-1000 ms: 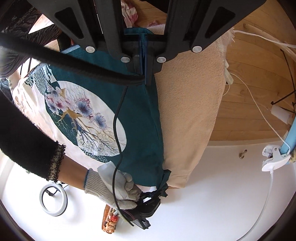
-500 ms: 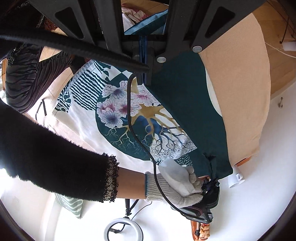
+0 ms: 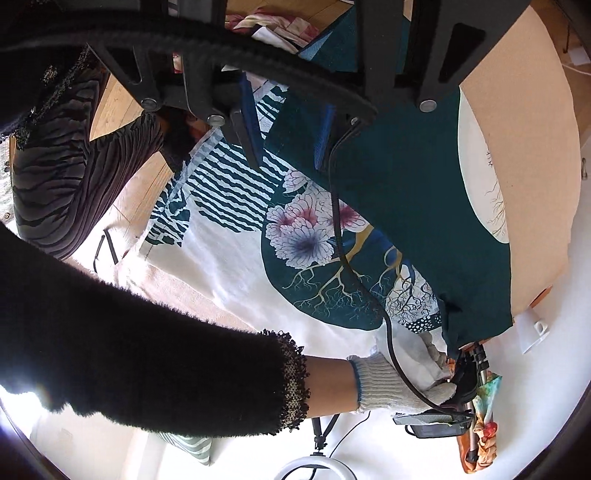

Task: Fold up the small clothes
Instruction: 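Lift and fold the dark-green side inward with the right gripper, then release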

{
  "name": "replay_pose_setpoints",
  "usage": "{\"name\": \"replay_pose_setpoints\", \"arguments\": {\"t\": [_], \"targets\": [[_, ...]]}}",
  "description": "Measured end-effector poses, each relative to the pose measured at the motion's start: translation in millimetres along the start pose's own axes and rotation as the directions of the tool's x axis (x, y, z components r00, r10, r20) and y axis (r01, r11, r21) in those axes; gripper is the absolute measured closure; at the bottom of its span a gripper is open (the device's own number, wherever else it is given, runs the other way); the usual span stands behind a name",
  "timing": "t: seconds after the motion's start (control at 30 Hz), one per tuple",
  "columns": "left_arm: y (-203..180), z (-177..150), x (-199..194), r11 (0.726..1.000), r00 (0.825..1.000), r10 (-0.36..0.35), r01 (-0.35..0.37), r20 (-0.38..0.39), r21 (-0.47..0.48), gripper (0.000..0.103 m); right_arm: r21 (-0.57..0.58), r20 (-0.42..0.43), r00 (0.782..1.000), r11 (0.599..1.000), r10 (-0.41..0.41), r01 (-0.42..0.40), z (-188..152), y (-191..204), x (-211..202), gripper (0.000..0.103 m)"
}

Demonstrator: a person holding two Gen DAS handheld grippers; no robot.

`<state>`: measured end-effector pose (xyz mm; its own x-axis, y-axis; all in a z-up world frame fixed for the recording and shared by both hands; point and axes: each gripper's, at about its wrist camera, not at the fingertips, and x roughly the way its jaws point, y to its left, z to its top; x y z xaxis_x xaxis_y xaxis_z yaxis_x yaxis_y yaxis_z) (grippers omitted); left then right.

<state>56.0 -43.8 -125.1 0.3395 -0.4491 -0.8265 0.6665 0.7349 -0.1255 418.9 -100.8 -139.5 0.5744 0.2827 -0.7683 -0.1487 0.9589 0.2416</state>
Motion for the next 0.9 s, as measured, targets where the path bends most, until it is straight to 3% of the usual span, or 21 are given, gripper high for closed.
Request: {"name": "replay_pose_setpoints", "arguments": {"t": [0.13, 0.33, 0.57, 0.9], "targets": [[-3.6, -7.9, -13.3, 1.000, 1.000, 0.011, -0.011, 0.003, -0.002, 0.074, -0.029, 0.050, 0.998, 0.998, -0.046, 0.048, -2.6, -4.5, -13.9, 0.059], [-0.3, -24.9, -37.1, 0.996, 0.997, 0.075, -0.074, 0.022, -0.045, 0.074, -0.047, 0.063, 0.998, 0.999, 0.026, -0.023, -11.3, -4.4, -46.0, 0.059], [-6.2, -40.8, -62.7, 0.985, 0.986, 0.147, -0.138, 0.085, -0.103, 0.074, -0.052, 0.103, 0.991, 0.995, 0.086, -0.081, -26.3, -7.6, -111.6, 0.059], [-26.0, -50.6, -78.0, 0.971, 0.968, 0.201, -0.177, 0.148, -0.161, 0.074, -0.010, 0.189, 0.978, 0.996, 0.085, -0.085, -29.8, -61.7, -232.5, 0.058]]}}
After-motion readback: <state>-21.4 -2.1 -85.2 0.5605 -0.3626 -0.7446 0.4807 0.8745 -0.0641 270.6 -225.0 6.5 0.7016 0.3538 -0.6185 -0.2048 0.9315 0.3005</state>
